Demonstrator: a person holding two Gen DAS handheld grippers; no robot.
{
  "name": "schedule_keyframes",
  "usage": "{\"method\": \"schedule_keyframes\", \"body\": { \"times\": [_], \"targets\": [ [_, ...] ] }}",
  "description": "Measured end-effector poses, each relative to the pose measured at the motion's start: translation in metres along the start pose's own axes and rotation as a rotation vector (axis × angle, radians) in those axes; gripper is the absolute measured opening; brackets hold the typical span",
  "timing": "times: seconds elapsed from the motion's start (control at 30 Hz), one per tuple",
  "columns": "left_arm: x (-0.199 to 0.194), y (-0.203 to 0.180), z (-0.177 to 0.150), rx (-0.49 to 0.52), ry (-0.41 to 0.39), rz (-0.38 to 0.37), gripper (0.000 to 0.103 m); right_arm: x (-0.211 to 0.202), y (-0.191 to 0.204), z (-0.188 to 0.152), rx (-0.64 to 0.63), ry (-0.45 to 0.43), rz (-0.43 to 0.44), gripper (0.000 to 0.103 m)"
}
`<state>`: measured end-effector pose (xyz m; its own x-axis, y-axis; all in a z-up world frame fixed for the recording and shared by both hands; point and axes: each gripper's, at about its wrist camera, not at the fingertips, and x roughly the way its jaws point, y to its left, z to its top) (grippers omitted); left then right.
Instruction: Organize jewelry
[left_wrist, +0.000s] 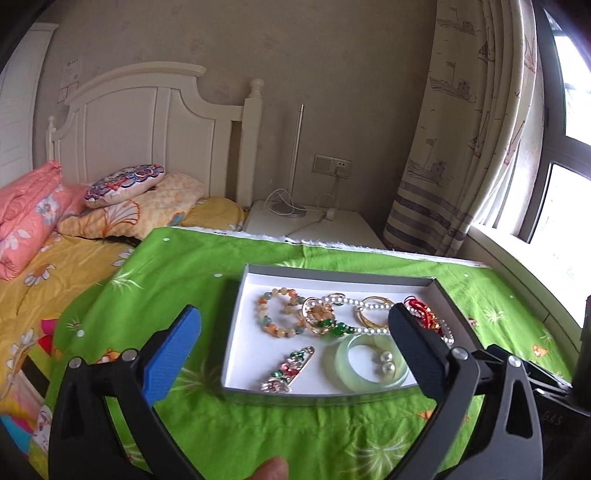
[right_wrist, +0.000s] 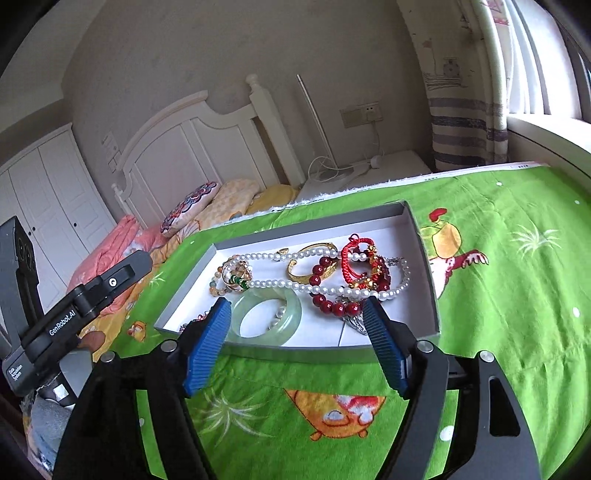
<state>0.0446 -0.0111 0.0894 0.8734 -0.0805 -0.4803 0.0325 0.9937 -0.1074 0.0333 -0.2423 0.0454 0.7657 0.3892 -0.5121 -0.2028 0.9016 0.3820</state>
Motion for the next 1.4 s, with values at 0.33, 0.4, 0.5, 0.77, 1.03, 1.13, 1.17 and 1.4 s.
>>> {"method": "schedule_keyframes", "body": {
  "times": [0.33, 0.4, 0.5, 0.77, 1.03, 1.13, 1.17, 1.4],
  "targets": [
    [-0.018, -0.019, -0.031, 0.144, 0.085, 0.049, 0.101, -0.026, 0.021, -0.009, -0.070, -0.016, -0.094, 0.087],
    [-0.010, -0.020, -0.037, 0.146, 0.121, 0.035, 0.101, -0.022, 0.022, -0.013, -0.086, -0.018, -0.125, 0.087],
    [-0.003, -0.024, -0.043, 0.169, 0.135, 0.052, 0.101, -0.011, 0.019, -0.019, -0.095, 0.012, -0.167, 0.087],
    [0.006, -0.027, -0.049, 0.176, 0.164, 0.044, 0.101, -0.009, 0.019, -0.019, -0.092, 0.018, -0.174, 0.087],
    [0.009, -0.025, -0.051, 0.174, 0.178, 0.039, 0.101, -0.008, 0.018, -0.020, -0.085, 0.024, -0.176, 0.087],
    [0.009, -0.025, -0.051, 0.172, 0.180, 0.034, 0.101, -0.008, 0.017, -0.020, -0.081, 0.027, -0.175, 0.087],
    [0.008, -0.024, -0.051, 0.171, 0.180, 0.034, 0.101, -0.008, 0.017, -0.020, -0.081, 0.027, -0.175, 0.087],
    [0.009, -0.023, -0.050, 0.166, 0.182, 0.035, 0.101, -0.008, 0.017, -0.020, -0.081, 0.027, -0.175, 0.087]
  ]
}}
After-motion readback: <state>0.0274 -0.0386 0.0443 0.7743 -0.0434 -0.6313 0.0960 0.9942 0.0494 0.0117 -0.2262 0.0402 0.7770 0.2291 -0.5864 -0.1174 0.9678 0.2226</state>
